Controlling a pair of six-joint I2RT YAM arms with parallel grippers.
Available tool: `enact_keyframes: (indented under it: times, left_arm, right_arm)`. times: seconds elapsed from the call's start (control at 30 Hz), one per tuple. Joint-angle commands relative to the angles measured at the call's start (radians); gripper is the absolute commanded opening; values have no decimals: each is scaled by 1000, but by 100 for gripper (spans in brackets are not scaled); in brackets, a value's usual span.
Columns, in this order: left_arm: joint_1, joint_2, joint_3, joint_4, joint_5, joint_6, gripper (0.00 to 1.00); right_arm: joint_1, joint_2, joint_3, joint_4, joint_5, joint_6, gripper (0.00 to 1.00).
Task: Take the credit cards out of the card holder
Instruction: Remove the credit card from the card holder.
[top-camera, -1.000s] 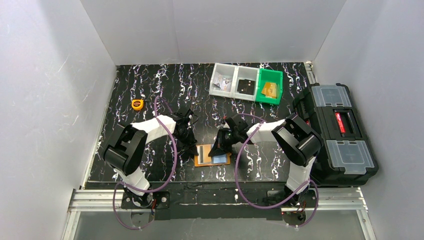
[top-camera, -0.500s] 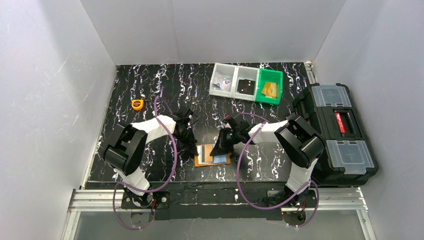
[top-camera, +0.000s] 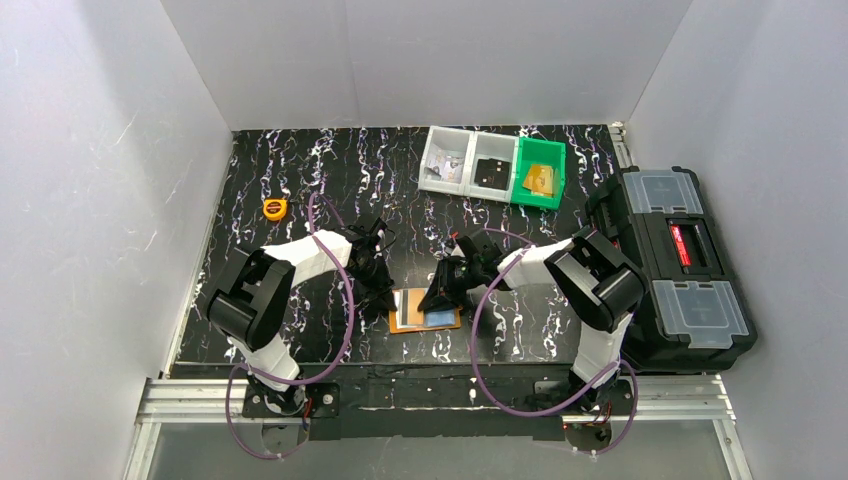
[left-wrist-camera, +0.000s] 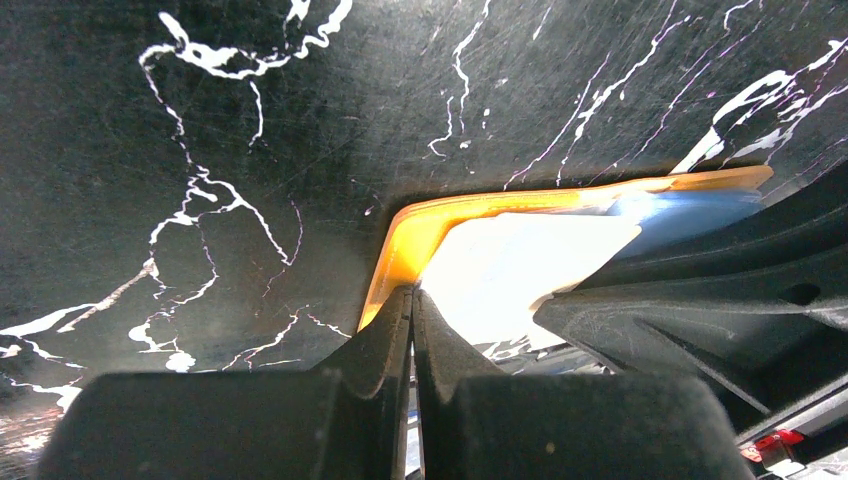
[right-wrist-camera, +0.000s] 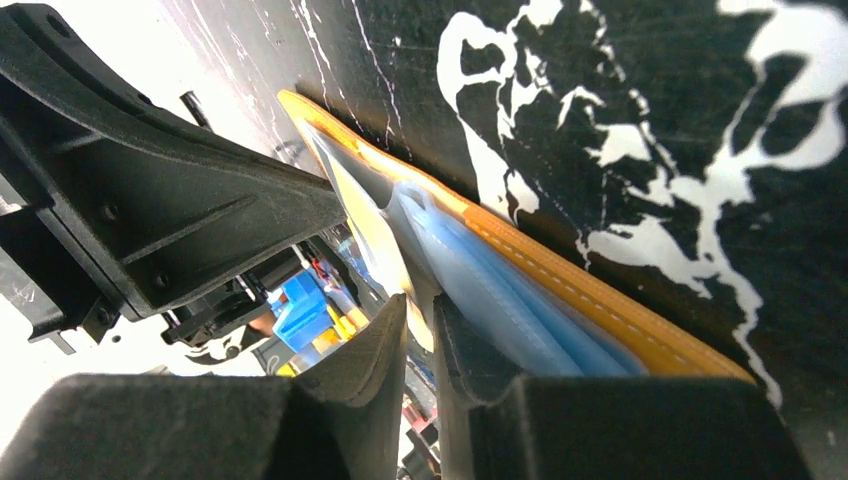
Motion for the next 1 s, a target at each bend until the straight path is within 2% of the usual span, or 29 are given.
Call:
enact_keyframes:
  times: [0.0, 0.37, 0.63, 0.8, 0.97]
  left_arm:
    - [-5, 73, -57, -70, -131, 27, 0]
    - [-5, 73, -63, -73, -138, 25, 0]
    - [-5, 81, -49, -81, -144, 27, 0]
    - [-6, 85, -47, -82, -143, 29, 0]
    - [-6, 86, -41, -80, -136, 31, 0]
  right_arm:
    - [-5, 40, -22, 20, 18, 18, 22]
    - [-24, 5, -56, 29, 44, 22, 7]
    - [-26, -75, -34, -169, 171, -85, 7]
    - [-32, -85, -53, -181, 167, -91, 7]
    - [-31, -28, -52, -22, 48, -43, 25]
